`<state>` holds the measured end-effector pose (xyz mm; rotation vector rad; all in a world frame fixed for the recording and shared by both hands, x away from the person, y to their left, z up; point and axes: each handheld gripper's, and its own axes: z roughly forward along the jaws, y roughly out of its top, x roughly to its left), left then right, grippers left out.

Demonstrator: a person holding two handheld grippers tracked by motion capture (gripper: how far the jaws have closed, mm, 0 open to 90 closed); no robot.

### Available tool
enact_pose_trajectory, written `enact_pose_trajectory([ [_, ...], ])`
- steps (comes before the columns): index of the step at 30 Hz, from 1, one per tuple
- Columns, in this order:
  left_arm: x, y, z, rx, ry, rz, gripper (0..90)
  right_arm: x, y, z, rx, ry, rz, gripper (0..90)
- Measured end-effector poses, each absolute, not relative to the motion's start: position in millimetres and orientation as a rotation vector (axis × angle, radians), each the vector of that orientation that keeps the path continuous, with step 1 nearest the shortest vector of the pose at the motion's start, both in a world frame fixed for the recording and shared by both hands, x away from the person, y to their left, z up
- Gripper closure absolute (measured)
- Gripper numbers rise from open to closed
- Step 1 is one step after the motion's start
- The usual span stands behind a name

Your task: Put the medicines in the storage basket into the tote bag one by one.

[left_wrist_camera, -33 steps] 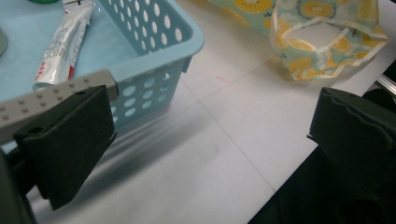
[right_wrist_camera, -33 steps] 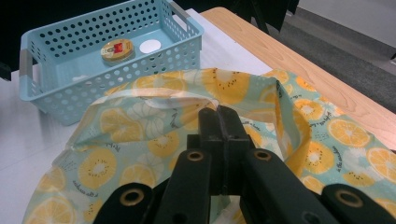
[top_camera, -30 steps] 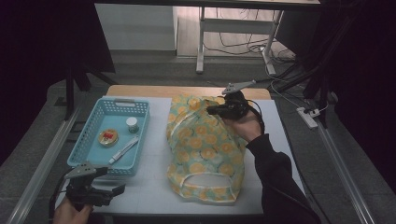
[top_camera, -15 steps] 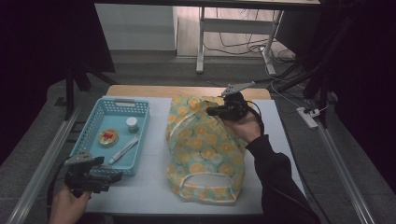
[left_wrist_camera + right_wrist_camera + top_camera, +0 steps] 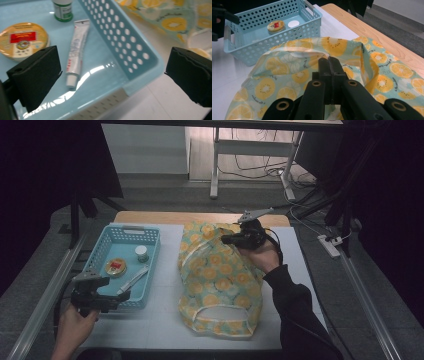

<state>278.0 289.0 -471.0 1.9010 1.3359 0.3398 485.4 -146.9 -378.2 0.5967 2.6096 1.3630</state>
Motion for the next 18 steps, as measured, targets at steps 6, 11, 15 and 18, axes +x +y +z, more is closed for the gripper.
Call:
enact_pose_trajectory([
  [6,296,294,-468,1.910,1.367,0.373,0.0,486,-147,-379,0.599,2.609,1.365,90.0],
  [11,312,298,-467,1.927,1.376,0.398,0.1,486,-146,-380,0.596,2.611,1.368,90.0],
  [15,324,302,-466,1.927,1.394,0.399,0.4,486,-147,-380,0.598,2.610,1.367,90.0],
  [18,333,304,-466,1.953,1.400,0.406,0.5,486,-147,-380,0.600,2.608,1.370,90.0],
])
